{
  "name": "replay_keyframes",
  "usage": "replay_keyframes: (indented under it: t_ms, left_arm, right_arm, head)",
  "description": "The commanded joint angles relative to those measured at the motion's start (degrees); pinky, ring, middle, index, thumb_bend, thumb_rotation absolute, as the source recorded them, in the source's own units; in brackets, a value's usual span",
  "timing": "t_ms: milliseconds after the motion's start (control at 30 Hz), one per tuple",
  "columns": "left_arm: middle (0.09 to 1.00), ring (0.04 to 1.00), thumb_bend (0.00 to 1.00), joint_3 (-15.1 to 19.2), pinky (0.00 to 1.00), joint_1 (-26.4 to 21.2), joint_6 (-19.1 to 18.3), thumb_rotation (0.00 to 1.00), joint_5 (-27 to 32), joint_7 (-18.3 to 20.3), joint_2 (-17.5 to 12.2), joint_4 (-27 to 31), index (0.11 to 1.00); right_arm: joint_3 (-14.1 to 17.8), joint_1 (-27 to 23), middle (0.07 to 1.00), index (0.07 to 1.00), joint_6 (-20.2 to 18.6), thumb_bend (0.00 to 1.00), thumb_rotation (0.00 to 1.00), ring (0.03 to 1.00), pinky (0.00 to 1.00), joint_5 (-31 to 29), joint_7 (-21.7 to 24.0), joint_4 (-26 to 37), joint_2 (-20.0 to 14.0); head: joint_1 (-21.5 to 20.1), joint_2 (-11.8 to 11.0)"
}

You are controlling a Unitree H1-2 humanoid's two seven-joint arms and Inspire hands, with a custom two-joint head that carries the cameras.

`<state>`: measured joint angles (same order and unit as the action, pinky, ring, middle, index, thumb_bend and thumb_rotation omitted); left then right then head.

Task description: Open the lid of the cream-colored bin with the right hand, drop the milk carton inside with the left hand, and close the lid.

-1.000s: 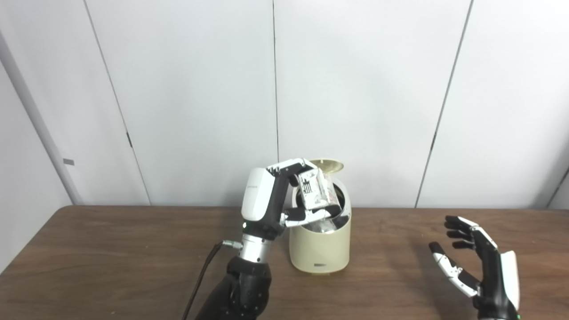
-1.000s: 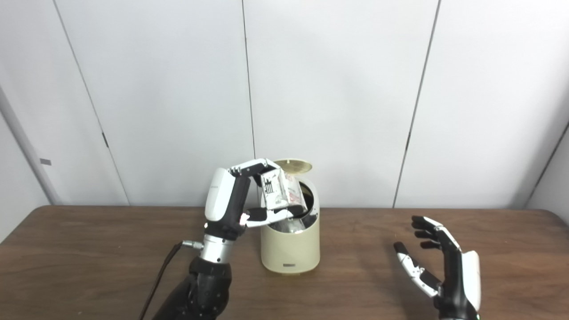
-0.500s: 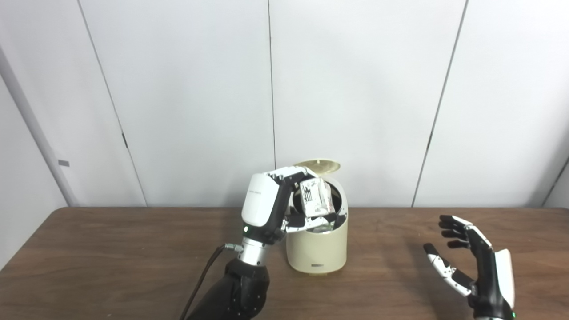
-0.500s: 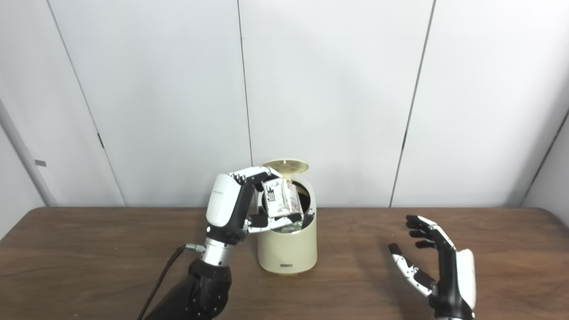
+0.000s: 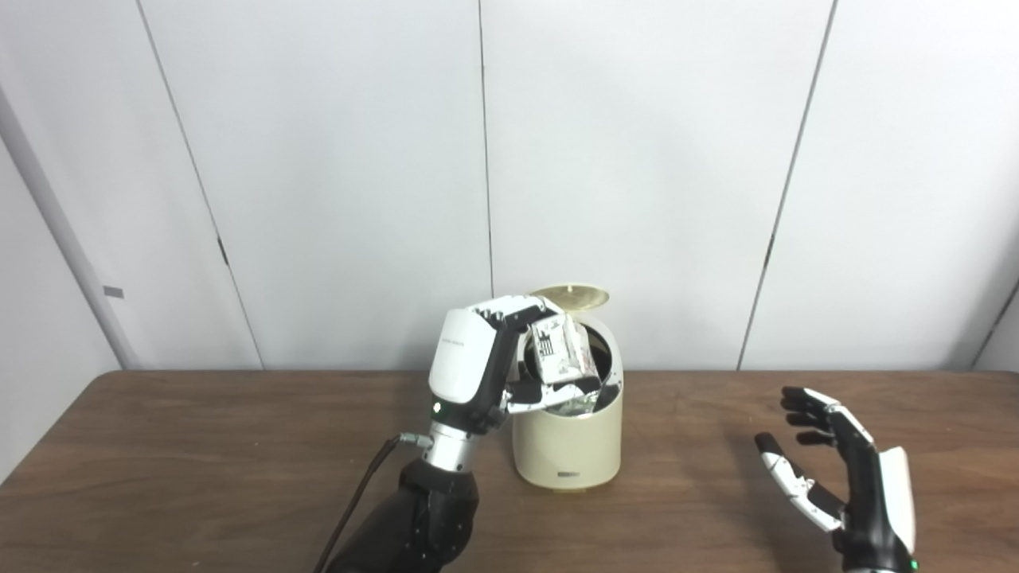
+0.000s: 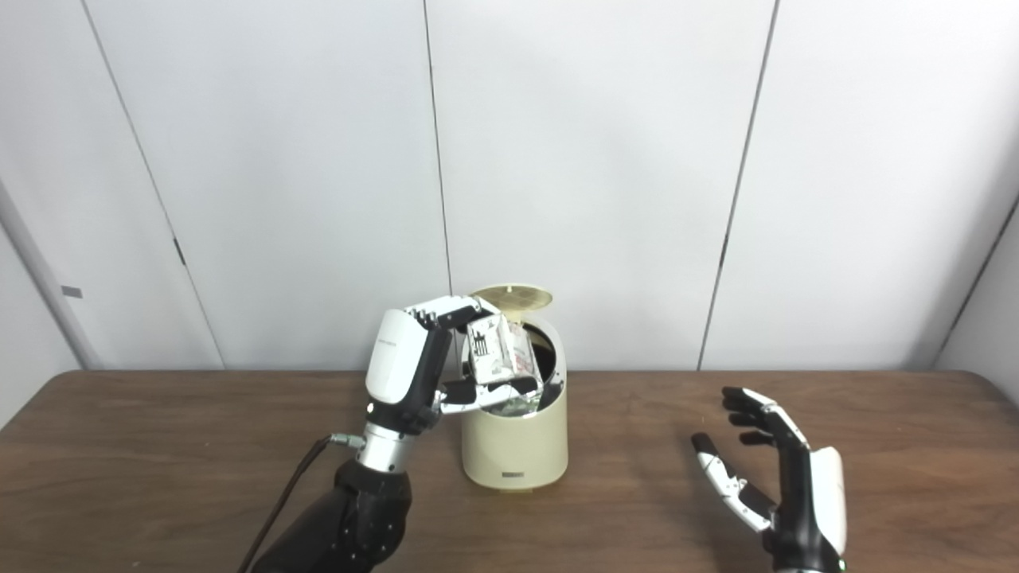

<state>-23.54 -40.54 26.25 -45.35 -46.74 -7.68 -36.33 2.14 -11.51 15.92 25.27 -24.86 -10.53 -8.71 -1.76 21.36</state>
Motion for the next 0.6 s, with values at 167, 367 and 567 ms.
replay_keyframes:
  t_ms: [167, 367, 567]
  left_arm:
    - [0.463, 0.48, 0.5, -0.3, 0.44, -4.4, -0.5, 0.0, -4.1, -1.6, -0.6, -2.1, 0.487]
    - [0.457, 0.462, 0.5, -2.1, 0.43, -4.8, -3.6, 0.0, -10.1, -5.4, -1.1, -2.1, 0.497]
    - [0.456, 0.454, 0.5, -3.3, 0.43, -4.7, -4.8, 0.0, -11.7, -6.8, -1.1, -2.4, 0.499]
  right_arm:
    - [-1.5, 4.0, 0.704, 0.722, 0.7, 0.25, 0.43, 0.674, 0.59, -0.5, 0.1, -2.0, 2.8]
    - [-1.7, 4.1, 0.706, 0.724, 0.7, 0.25, 0.45, 0.677, 0.59, -0.5, 0.2, -1.8, 2.7]
    - [-1.6, 4.1, 0.701, 0.722, 0.2, 0.25, 0.43, 0.673, 0.58, -0.3, 0.1, -1.5, 2.8]
  head:
    - [0.0, 0.1]
    - [-0.1, 0.2]
    - [-0.1, 0.1]
